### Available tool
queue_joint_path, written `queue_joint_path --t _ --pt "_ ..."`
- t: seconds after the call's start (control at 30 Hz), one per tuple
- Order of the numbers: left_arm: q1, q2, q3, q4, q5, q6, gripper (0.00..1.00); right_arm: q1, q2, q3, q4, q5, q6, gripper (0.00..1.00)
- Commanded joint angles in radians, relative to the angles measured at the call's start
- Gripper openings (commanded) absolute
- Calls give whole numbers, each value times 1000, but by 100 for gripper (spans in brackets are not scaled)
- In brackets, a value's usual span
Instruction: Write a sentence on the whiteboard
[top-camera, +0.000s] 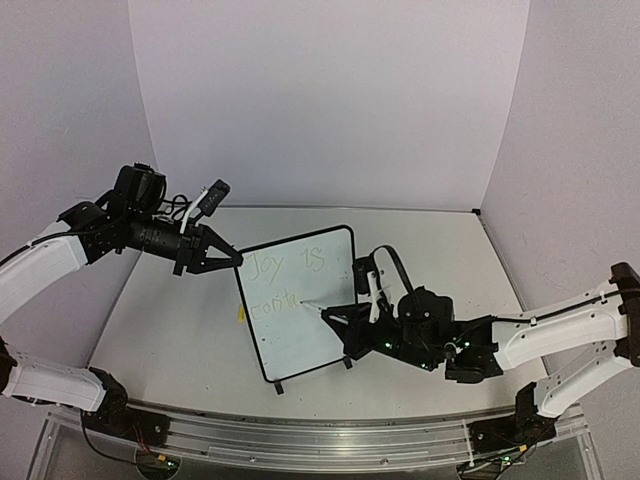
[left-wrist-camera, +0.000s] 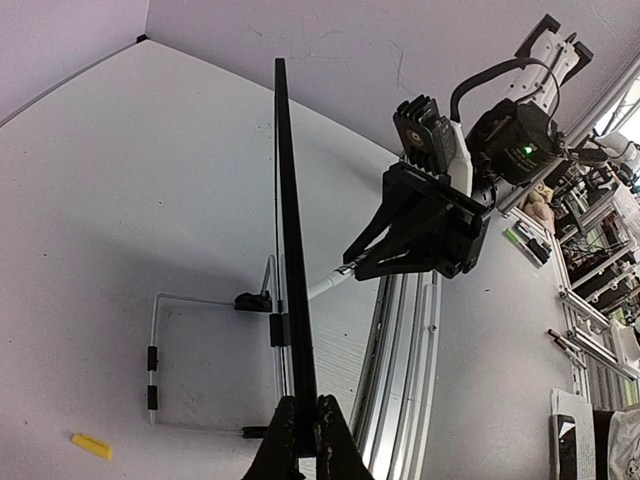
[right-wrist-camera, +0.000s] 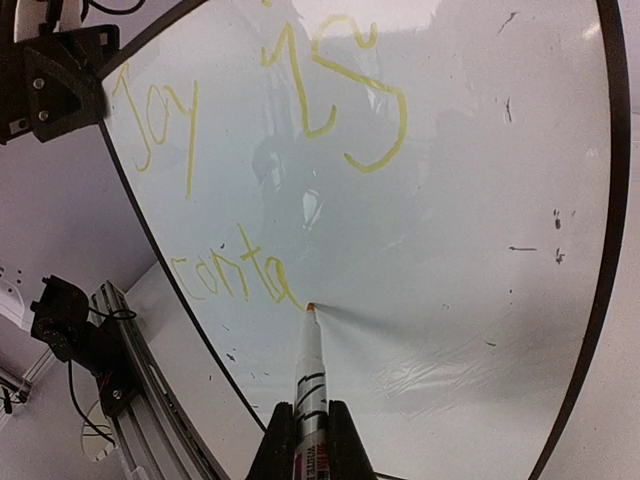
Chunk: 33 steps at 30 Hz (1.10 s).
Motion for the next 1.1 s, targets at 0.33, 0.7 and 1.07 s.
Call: queue_joint_path --t 0.33,0.7,1.07 --pt "-6 -9 -9 -14 16 1 0 -76 -171 -65 10 -201 -44 0" --pt "-6 -7 -9 -16 7 2 0 -247 -237 -130 50 -505 -39 0" --pt "-6 2 -8 -19 6 4 0 -253 -125 -83 123 -560 -49 0"
